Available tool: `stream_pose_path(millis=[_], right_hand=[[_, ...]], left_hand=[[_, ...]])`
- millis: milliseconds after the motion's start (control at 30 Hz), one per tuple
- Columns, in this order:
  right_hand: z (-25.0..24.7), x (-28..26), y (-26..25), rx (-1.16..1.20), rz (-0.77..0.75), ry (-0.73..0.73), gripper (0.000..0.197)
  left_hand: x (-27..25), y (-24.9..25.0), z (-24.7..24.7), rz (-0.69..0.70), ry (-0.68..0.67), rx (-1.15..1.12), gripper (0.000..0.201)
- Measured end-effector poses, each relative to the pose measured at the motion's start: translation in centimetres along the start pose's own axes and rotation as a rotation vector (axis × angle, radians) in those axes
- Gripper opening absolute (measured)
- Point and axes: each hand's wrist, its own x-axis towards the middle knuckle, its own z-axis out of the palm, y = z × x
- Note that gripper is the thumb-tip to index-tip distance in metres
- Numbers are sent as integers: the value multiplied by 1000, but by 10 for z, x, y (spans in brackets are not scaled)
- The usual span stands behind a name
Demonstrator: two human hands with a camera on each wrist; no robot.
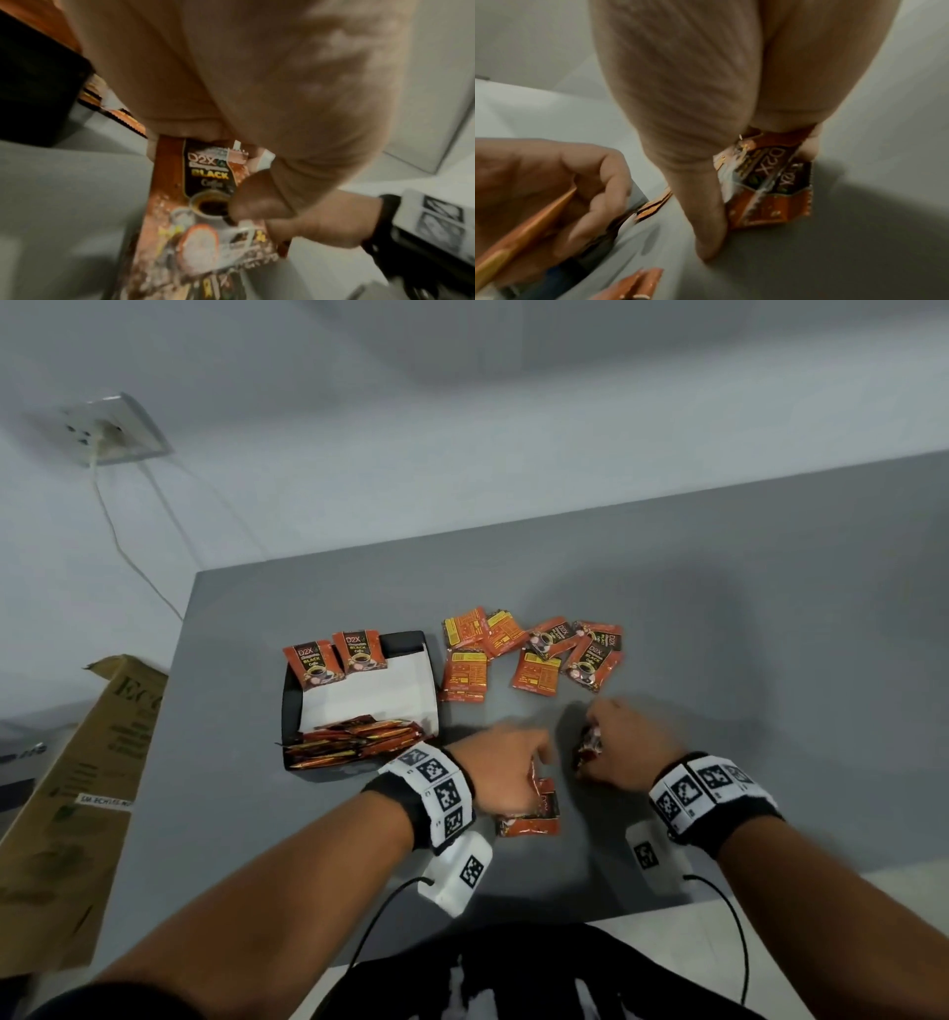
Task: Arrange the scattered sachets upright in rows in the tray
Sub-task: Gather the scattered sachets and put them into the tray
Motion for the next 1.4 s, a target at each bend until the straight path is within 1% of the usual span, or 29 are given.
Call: stream_pose_path(millis=[67,133,200,267,367,433,567,667,767,833,933,967,1033,1067,1100,1167,1233,1267,1333,1367,1400], right_hand=[[3,1,0,20,9,20,55],[5,2,2,53,21,41,56],[5,2,4,87,30,58,61],[8,1,6,76,32,69,60],[14,-3,5,14,9,124,44],[17,-6,2,60,-7,147,39],[11,-11,-8,194,-89,136,38],[3,-16,-18,250,-175,55,46],[-1,-19,-29,218,-206,-36,54],[-2,-18,-31,233,-198,-50,58],[-4,-18,-33,268,-187,-67,61],[-3,-18,-35,237,-205,-75,61],[4,-17,-44,167,-263,-116,60],[11,-16,-48,122,-293,-141,61],[18,-15,-53,66,-318,-169,63],[32,-11,-58,-47,-368,-185,66],[40,-7,-59,-86,-404,-139,60],[42,-6,-58,-93,-402,-113,57],[45,-4,-56,-101,-378,-79,60],[46,-3,-54,-93,-358,-70,62],[48,-2,-52,-75,-338,-68,63]], left_hand=[[1,0,10,49,-18,114,56],[3,-3,20,105,-51,230,67],[3,-8,29,151,-44,309,66],[2,-14,34,166,5,310,59],[1,-20,35,155,53,288,56],[1,-20,34,158,69,299,53],[-2,-21,32,167,112,281,47],[-3,-26,33,183,152,233,52],[-9,-28,32,134,145,221,57],[-12,-27,26,114,143,210,57],[-20,-24,6,42,81,131,58],[-24,-23,-4,8,54,137,55],[-29,-20,-27,-40,33,129,36],[-31,-19,-38,-53,46,94,26],[-31,-19,-47,-63,73,59,22],[-27,-18,-60,-93,169,12,22],[-21,-13,-65,-114,245,-33,25],[-16,-11,-66,-124,274,-58,23],[-2,-6,-65,-139,320,-79,11],[6,-5,-63,-152,331,-84,12],[14,-3,-61,-163,340,-89,17]])
